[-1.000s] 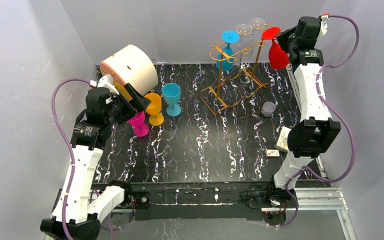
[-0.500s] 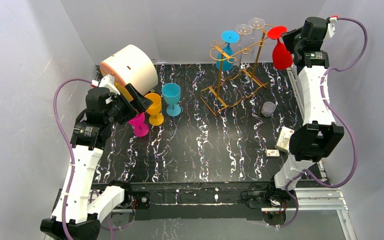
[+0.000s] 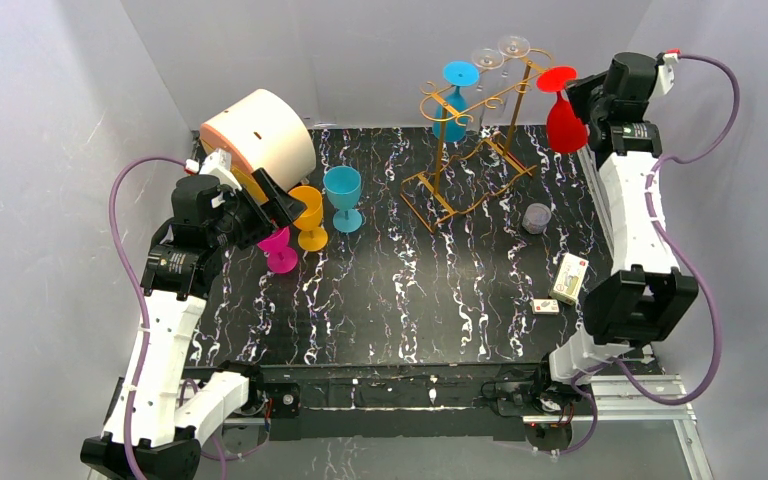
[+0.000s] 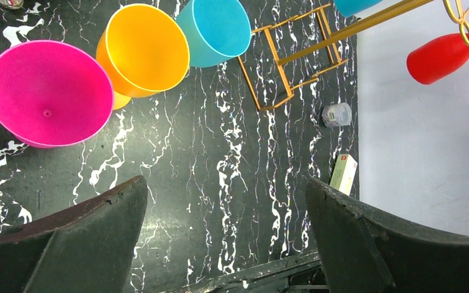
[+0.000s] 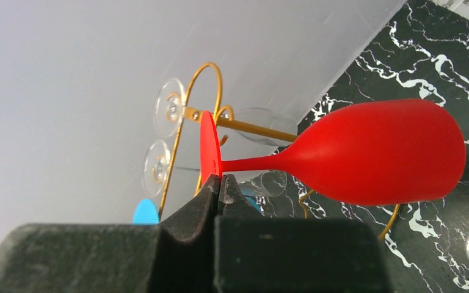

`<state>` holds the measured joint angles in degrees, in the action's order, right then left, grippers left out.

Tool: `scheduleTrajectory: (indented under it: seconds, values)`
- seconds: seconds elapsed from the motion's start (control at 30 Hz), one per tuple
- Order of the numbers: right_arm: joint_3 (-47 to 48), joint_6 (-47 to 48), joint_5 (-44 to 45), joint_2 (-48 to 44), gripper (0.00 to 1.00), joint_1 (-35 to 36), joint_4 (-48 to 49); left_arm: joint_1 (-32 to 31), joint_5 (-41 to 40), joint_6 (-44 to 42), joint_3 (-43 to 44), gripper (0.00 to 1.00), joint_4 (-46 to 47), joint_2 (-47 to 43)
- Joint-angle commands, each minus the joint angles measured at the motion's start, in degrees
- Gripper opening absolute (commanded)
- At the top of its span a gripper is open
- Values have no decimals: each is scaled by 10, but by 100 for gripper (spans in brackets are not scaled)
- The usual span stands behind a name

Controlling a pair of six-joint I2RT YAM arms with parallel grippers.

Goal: Take the wine glass off the wine glass rack

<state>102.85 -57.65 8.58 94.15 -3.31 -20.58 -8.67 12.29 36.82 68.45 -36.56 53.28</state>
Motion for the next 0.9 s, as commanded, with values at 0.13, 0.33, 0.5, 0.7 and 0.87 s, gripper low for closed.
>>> scheduleTrajectory:
  seconds: [0.13, 0.33, 0.5, 0.7, 0.87]
  values:
    - [-64, 37, 3, -99, 1, -1, 65, 4, 16, -17, 28, 98, -12, 6]
    - [-193, 42, -103, -199, 1, -1, 83, 4, 35, -38, 25, 98, -10, 8]
    - [-283, 51, -214, -284, 1, 0, 55, 4, 83, -35, 5, 98, 10, 18]
    - [-382, 51, -355, -361, 1, 0, 46, 4, 183, -24, -39, 98, 79, 33]
    - [-433, 81, -463, -385, 1, 14, 20, -24, 214, -13, -66, 98, 117, 45]
